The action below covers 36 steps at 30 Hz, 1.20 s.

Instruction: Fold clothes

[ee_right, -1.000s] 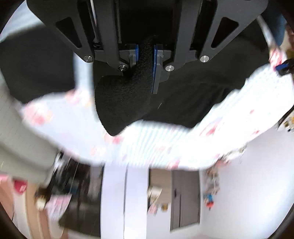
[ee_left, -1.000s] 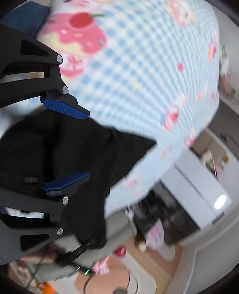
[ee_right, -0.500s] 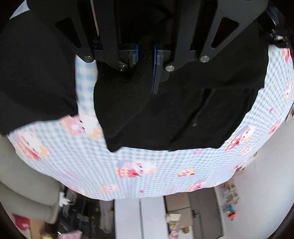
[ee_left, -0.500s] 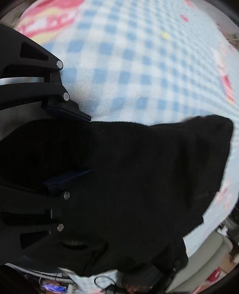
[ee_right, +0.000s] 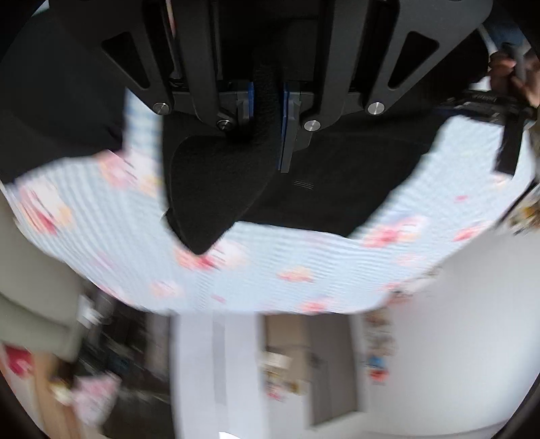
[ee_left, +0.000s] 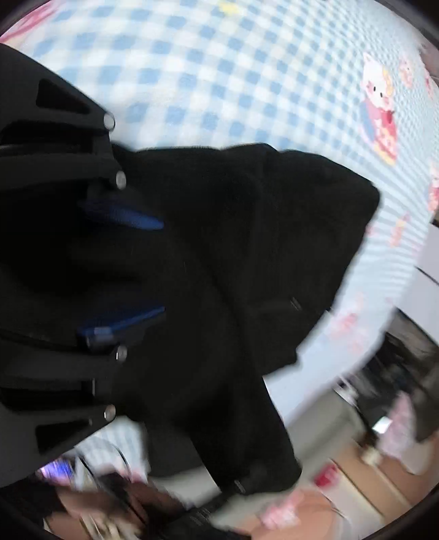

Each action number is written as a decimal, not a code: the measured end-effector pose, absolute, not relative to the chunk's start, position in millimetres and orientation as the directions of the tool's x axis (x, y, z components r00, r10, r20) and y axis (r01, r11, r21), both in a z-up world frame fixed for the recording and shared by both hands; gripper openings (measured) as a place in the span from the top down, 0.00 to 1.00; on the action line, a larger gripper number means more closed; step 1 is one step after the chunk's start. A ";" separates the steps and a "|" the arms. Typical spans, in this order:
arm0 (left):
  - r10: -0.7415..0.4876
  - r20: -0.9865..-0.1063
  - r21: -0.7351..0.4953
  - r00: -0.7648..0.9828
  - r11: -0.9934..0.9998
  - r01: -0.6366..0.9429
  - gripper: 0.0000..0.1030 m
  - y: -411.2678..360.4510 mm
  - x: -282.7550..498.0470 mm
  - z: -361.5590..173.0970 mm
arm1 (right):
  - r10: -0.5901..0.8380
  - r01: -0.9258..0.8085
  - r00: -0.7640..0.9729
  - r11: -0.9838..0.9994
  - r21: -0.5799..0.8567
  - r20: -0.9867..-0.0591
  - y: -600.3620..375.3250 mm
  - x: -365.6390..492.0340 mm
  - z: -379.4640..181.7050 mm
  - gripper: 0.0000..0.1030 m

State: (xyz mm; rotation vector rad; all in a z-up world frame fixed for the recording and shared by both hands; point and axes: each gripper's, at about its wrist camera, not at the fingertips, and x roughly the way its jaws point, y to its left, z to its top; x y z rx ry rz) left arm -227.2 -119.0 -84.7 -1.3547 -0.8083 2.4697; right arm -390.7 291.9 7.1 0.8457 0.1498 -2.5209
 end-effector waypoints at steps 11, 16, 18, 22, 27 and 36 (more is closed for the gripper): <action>0.652 -0.448 -0.883 -0.612 -0.431 0.187 0.35 -182.2 -182.3 -139.1 | -0.552 0.672 -0.162 -0.669 0.318 -0.818 174.6 -326.5 -114.4 0.68; 0.683 -0.342 -0.928 -0.645 -0.352 0.121 0.28 -182.3 -178.5 -142.7 | -0.575 0.704 -0.216 -0.652 0.283 -0.789 210.9 -318.2 -80.8 0.47; 0.692 -0.410 -0.899 -0.594 -0.418 0.132 0.27 -166.2 -185.6 -143.6 | -0.598 0.710 -0.266 -0.652 0.266 -0.756 229.0 -320.8 -61.4 0.41; 0.633 -0.601 -0.774 -0.488 -0.614 0.156 0.36 -138.6 -195.7 -145.4 | -0.468 0.534 -0.430 -0.822 0.200 -0.772 265.7 -367.3 -66.2 0.33; 0.420 -0.778 -0.532 -0.468 -0.836 0.135 0.88 -120.1 -207.6 -129.2 | -0.327 0.377 -0.378 -0.909 0.179 -0.866 284.8 -407.1 -115.0 0.40; 0.407 -0.716 -0.554 -0.567 -0.825 0.108 0.74 -162.2 -234.7 -87.5 | -0.317 0.401 -0.487 -0.909 0.114 -0.814 293.5 -401.6 -70.0 0.39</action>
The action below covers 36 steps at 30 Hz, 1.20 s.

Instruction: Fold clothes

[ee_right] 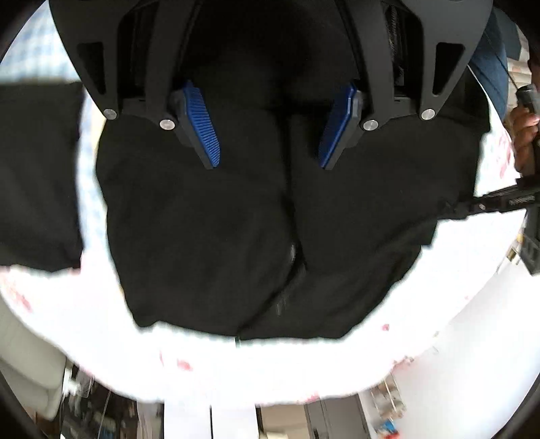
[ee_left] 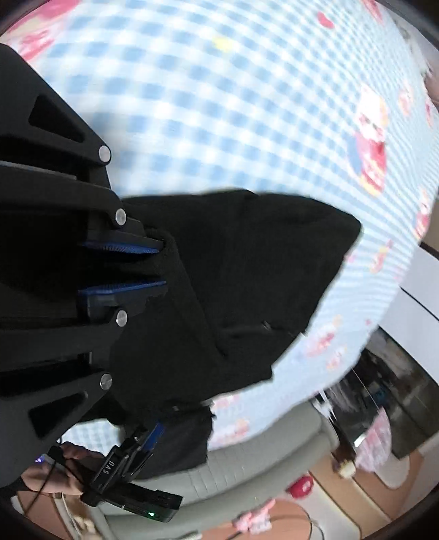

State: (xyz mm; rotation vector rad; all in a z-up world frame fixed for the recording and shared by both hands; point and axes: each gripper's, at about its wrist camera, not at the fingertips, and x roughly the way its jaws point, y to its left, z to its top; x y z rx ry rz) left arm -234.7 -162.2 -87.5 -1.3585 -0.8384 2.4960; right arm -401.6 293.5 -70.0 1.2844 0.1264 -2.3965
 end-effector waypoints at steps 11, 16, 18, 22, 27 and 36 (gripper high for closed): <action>0.257 -0.831 -0.378 -0.493 -0.911 0.162 0.56 -175.7 -298.1 -131.6 | -0.272 0.471 -0.394 -0.880 0.061 -0.878 232.9 -453.2 -120.9 0.39; 0.172 -0.866 -0.346 -0.469 -0.884 0.315 0.58 -217.9 -294.5 -146.4 | -0.270 0.409 -0.347 -0.905 0.114 -0.898 253.5 -456.2 -151.5 0.34; 0.188 -0.837 -0.401 -0.514 -0.850 0.342 0.58 -229.1 -289.9 -138.7 | -0.296 0.389 -0.351 -0.909 0.150 -0.888 263.2 -453.2 -148.0 0.34; 0.249 -0.816 -0.483 -0.522 -0.790 0.379 0.56 -231.2 -313.3 -142.7 | -0.317 0.387 -0.372 -0.907 0.164 -0.873 260.7 -454.1 -137.3 0.34; 0.101 -0.936 -0.239 -0.338 -0.885 0.399 0.61 -226.8 -334.0 -166.8 | -0.321 0.387 -0.369 -0.906 0.170 -0.872 256.1 -450.2 -127.1 0.34; 0.232 -0.802 -0.448 -0.551 -0.843 0.297 0.66 -230.4 -244.0 -109.0 | -0.335 0.312 -0.438 -0.927 0.208 -0.834 336.3 -369.5 -87.5 0.34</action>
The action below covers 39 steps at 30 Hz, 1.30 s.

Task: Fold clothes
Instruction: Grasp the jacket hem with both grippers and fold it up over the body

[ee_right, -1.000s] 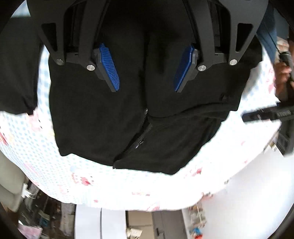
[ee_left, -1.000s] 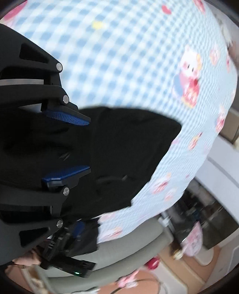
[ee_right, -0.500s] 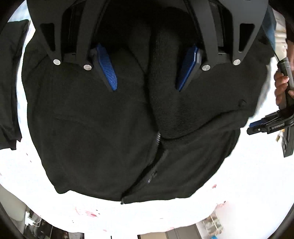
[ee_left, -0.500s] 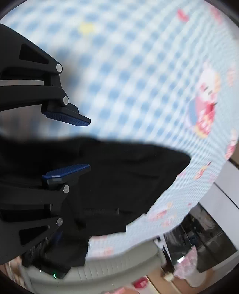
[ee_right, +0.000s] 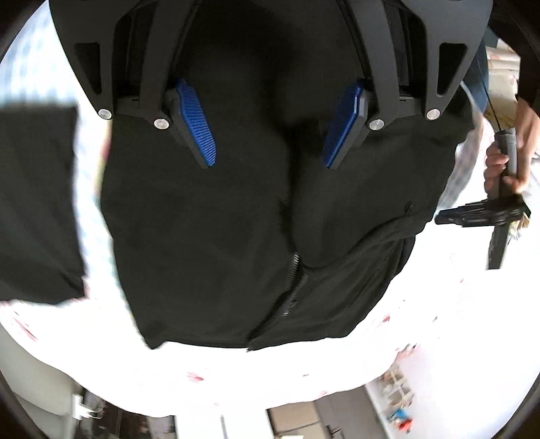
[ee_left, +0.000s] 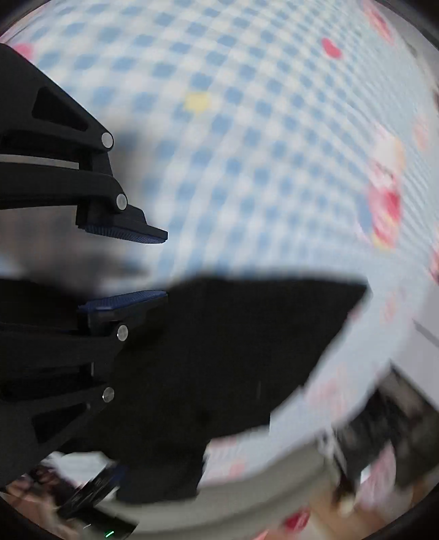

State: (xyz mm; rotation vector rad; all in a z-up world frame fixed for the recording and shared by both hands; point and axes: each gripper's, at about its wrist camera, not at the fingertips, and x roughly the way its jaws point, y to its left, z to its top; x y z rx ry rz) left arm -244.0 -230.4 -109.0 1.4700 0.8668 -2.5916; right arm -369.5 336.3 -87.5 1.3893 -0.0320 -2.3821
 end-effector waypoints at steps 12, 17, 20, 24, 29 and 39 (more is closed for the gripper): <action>0.281 -0.840 -0.379 -0.465 -0.916 0.132 0.44 -65.0 -196.6 -144.3 | -0.380 0.129 -0.393 -0.924 0.359 -0.838 389.2 -249.2 -126.0 0.32; 0.305 -0.804 -0.412 -0.511 -0.905 0.108 0.44 -37.8 -144.6 -132.6 | -0.374 0.097 -0.404 -0.925 0.368 -0.834 382.0 -211.2 -139.0 0.33; 0.302 -0.775 -0.411 -0.555 -0.908 0.081 0.44 -22.9 -125.8 -134.8 | -0.373 0.145 -0.392 -0.928 0.345 -0.841 369.9 -191.6 -142.8 0.32; 0.242 -0.862 -0.351 -0.445 -0.919 0.180 0.45 -19.8 -124.2 -161.0 | -0.426 0.204 -0.329 -0.904 0.377 -0.843 354.4 -178.7 -153.4 0.31; 0.335 -0.785 -0.494 -0.522 -0.846 0.200 0.44 -32.4 -93.8 -147.6 | -0.489 0.131 -0.297 -0.871 0.473 -0.820 364.5 -157.1 -172.4 0.35; 0.319 -0.842 -0.480 -0.434 -0.812 0.334 0.39 -41.4 -48.3 -169.0 | -0.464 0.176 -0.371 -0.886 0.429 -0.805 365.9 -165.3 -162.9 0.36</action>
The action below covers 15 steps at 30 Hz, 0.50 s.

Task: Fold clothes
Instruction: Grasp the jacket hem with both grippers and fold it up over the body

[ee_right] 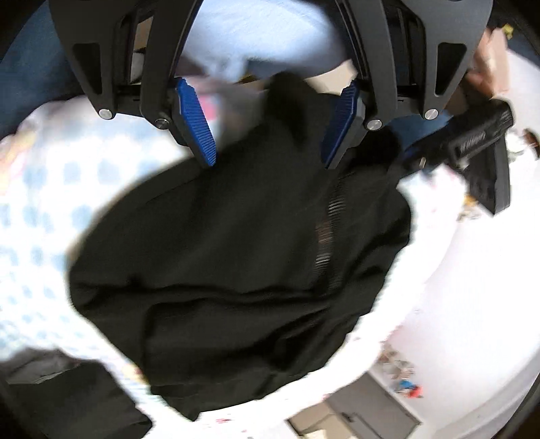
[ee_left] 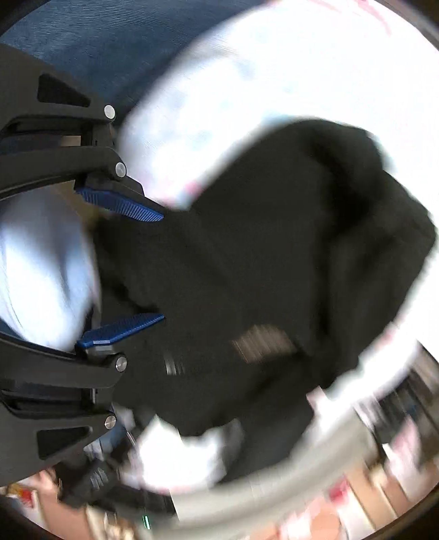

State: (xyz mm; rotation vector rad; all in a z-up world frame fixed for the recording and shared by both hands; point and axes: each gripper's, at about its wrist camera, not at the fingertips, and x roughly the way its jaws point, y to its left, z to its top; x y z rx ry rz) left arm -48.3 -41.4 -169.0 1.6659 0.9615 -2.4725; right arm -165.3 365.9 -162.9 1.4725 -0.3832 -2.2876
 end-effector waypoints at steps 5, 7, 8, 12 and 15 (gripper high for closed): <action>0.425 -0.767 -0.602 -0.481 -0.735 0.312 0.40 -48.0 -30.5 -168.9 | -0.543 0.103 -0.298 -0.836 0.540 -0.785 369.0 -153.5 -190.9 0.36; 0.441 -0.692 -0.655 -0.572 -0.716 0.240 0.38 -55.0 -23.3 -150.4 | -0.637 0.124 -0.272 -0.766 0.630 -0.721 369.0 -147.0 -191.7 0.36; 0.460 -0.656 -0.682 -0.599 -0.700 0.209 0.38 -59.0 -22.1 -144.9 | -0.676 0.141 -0.269 -0.732 0.666 -0.686 369.1 -146.1 -189.9 0.36; 0.509 -0.594 -0.751 -0.623 -0.628 0.203 0.36 -79.4 -28.6 -149.3 | -0.636 0.178 -0.347 -0.766 0.618 -0.689 368.3 -158.5 -178.8 0.35; 0.547 -0.535 -0.818 -0.643 -0.527 0.232 0.38 -90.0 -32.1 -157.1 | -0.594 0.117 -0.391 -0.790 0.602 -0.703 375.3 -168.1 -180.5 0.46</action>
